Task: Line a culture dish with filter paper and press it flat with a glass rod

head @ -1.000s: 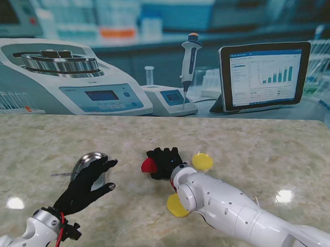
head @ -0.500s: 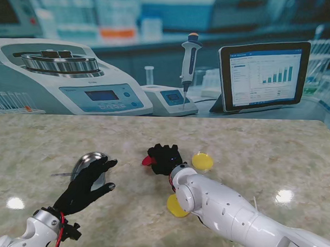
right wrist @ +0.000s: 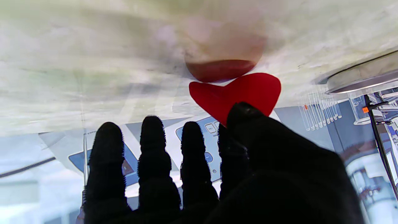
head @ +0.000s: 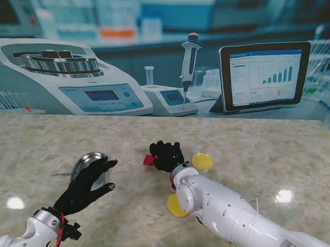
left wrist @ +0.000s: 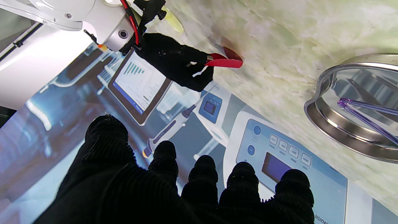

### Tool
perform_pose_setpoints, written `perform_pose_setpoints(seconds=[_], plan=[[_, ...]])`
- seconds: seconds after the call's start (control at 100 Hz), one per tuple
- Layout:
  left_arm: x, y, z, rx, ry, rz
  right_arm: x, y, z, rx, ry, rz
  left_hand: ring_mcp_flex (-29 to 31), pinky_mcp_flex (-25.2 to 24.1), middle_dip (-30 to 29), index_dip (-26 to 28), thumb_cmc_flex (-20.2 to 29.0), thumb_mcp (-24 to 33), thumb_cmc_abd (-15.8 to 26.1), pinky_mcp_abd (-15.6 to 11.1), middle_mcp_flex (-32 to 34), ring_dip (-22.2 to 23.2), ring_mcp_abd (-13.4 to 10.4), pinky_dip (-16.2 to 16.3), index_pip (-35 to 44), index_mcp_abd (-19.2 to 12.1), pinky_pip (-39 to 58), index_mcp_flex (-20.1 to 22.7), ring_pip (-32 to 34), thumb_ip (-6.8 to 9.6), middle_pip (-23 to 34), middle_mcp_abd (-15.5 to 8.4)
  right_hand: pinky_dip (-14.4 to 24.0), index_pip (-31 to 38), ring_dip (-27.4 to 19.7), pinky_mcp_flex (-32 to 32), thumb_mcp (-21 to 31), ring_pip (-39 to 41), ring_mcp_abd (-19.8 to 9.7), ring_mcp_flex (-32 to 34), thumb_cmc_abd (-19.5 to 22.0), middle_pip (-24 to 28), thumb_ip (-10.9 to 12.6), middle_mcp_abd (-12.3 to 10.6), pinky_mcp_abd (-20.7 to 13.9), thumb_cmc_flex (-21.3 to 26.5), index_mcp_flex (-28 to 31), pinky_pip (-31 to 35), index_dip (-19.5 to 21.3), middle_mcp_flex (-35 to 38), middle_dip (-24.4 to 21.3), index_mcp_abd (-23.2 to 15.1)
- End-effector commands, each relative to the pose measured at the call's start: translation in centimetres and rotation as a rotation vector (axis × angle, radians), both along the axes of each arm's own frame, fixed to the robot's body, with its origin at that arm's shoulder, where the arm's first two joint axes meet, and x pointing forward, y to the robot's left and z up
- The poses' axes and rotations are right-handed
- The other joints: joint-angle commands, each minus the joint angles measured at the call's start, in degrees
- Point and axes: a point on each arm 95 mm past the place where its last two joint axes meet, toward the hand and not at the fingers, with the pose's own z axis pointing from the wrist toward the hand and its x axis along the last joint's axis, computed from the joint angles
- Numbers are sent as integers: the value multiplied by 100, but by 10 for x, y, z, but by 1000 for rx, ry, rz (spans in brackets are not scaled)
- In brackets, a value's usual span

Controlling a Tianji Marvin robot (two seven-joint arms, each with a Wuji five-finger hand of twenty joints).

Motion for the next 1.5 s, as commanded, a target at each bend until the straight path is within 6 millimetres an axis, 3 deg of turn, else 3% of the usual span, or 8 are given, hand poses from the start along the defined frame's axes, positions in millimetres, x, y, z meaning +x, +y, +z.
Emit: perform_pose_setpoints(seconds=[0.0,0.25,0.42,0.76,1.1,1.49], plan=[[-2,0,-1,-1,7,-2,-2,3,-2,19,-2,-2,-158,-13,14,-2,57,-82,28,-101,-137,71,-174,60,1,-114,-280,-44,-51,167,24,-115,122,277,98,25,-71,117,-47,158,288,62,-175,24,147,216,261,241,121,156,33,-91],[-1,0,-1,-1,3,0,2,3,0,58,-28,-12,-160,-13,15,-2,57,-81,30,-101,-138,71,-167,60,0,-115,-279,-44,-51,167,24,-116,167,355,119,115,69,186,-37,352,179,35,-180,85,167,179,633,358,398,497,-2,-41],[-1,1,-1,-2,1,0,2,3,5,79,-39,-17,-160,-13,15,-2,56,-82,31,-103,-137,70,-172,59,1,-115,-279,-45,-52,167,24,-121,219,390,160,153,290,262,-61,367,77,72,-118,144,135,20,648,457,723,423,36,233],[-1,2,0,-10,-8,-3,-7,-6,30,109,-108,-10,-160,-13,16,1,60,-81,31,-97,-138,70,-166,57,6,-116,-280,-44,-52,167,24,-114,257,392,175,191,340,301,-55,397,59,108,-121,204,83,-24,676,537,804,500,32,355],[-4,0,-2,-32,-1,-14,-22,-47,47,57,-185,-52,-161,-15,15,-3,50,-83,42,-101,-137,63,-167,51,-1,-121,-284,-48,-55,167,24,-119,267,366,175,210,327,304,-69,421,48,94,-144,195,73,-20,694,551,818,508,11,323],[-10,-7,-4,-49,10,-31,-34,-100,50,-49,-212,-126,-163,-14,-13,-32,40,-86,65,-97,-142,48,-161,34,-61,-121,-287,-57,-59,168,10,-122,273,331,170,227,297,293,-74,436,46,80,-160,177,68,-3,710,557,809,514,-2,252]])
